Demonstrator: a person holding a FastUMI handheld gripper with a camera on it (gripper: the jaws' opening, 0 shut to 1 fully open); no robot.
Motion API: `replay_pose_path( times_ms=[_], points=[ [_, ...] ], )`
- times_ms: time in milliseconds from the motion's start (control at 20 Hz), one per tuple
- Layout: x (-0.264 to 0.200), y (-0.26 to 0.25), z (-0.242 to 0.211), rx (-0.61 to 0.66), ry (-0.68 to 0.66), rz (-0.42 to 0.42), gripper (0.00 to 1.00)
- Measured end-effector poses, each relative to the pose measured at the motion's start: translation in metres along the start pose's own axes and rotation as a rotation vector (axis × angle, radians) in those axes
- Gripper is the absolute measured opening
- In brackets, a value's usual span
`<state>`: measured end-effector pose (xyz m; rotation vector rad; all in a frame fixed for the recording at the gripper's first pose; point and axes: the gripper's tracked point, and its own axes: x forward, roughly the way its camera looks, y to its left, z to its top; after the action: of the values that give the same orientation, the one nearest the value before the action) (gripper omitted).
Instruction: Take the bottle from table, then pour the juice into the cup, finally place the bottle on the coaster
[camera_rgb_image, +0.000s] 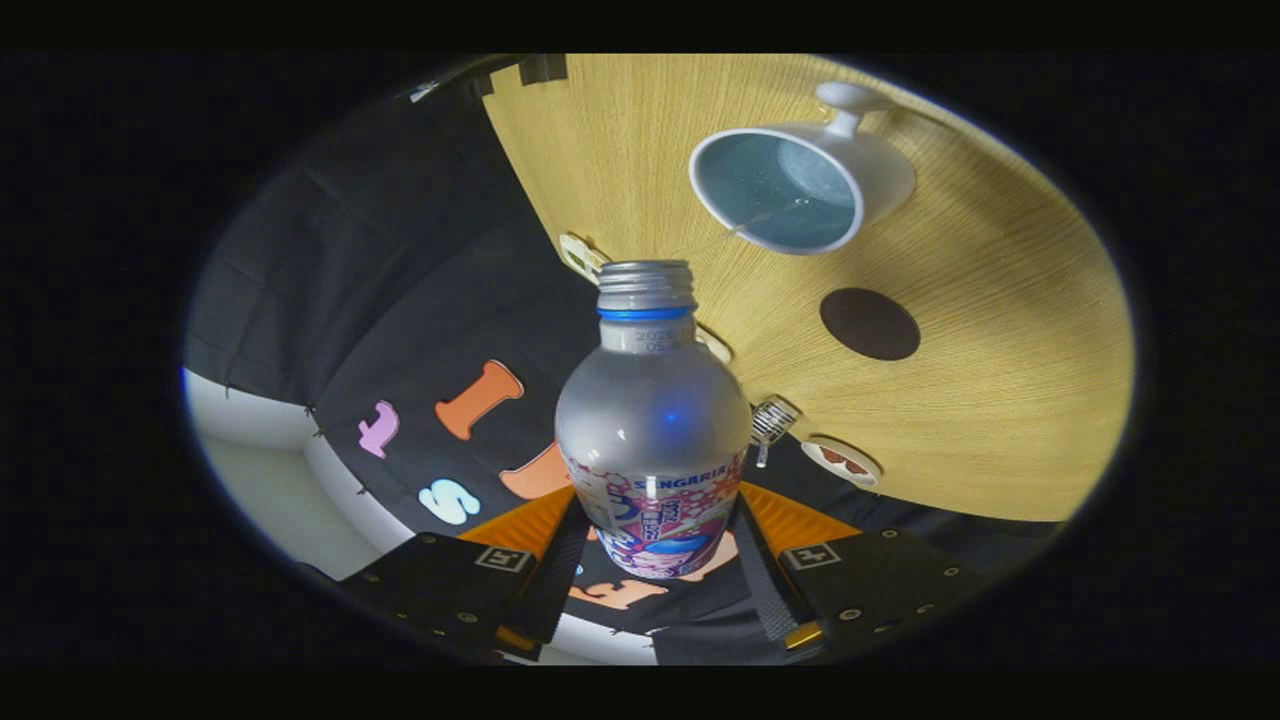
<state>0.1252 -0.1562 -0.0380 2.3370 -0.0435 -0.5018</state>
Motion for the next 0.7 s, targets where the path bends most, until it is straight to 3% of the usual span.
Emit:
replay_pose_path(
  times_ms=[700],
  points=[
    [0.0033, 0.0067, 0.0, 0.079, -0.005, 0.031, 0.76]
  ],
)
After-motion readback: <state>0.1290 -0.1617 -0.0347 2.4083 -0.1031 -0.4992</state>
